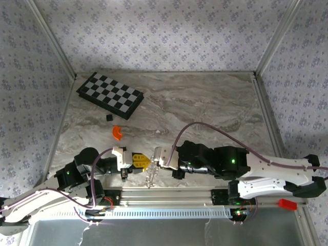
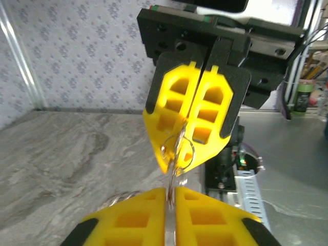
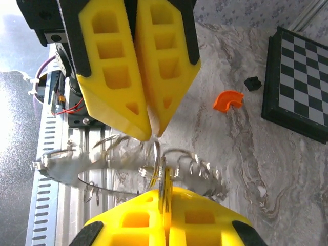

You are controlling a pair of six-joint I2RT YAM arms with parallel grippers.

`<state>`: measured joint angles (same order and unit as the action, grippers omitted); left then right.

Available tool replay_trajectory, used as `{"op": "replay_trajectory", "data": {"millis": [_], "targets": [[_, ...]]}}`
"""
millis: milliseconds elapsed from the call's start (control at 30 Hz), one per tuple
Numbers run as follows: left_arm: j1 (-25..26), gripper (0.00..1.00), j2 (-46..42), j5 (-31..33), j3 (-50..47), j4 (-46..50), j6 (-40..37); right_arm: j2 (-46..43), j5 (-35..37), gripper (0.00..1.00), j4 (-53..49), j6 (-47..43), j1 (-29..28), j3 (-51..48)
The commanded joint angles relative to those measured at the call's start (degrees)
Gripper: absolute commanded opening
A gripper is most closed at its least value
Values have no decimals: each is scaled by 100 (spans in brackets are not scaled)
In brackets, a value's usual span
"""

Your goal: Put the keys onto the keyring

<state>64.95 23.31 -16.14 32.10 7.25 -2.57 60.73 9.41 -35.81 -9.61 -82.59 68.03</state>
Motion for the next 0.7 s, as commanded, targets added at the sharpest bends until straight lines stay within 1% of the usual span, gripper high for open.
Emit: {"op": "replay_trajectory", "data": {"millis": [0, 100, 233, 400, 567, 600, 633, 667], "targets": [[10, 22, -282, 463, -75, -244, 98, 84, 117, 0, -323, 110, 121, 436], [9, 33, -479, 581, -148, -222, 142, 272, 68, 0, -580, 117, 257, 603], [9, 37, -685, 819, -217, -214, 193, 592, 87, 0, -917, 166, 425, 860], [9, 48, -860, 1053, -265, -193, 255, 812, 47, 0, -1048, 244, 674, 1015], [9, 55, -861, 1335, -281, -72, 339, 963, -97, 0, -1148, 349, 1055, 1133], [9, 58, -857, 1426, -288, -46, 353, 992, -121, 0, -1159, 382, 1142, 1147], [9, 65, -857, 1472, -292, -24, 358, 1010, -139, 0, -1161, 425, 1257, 1159], [9, 71, -859, 1491, -298, -9, 368, 1040, -177, 0, -1153, 456, 1357, 1168]]}}
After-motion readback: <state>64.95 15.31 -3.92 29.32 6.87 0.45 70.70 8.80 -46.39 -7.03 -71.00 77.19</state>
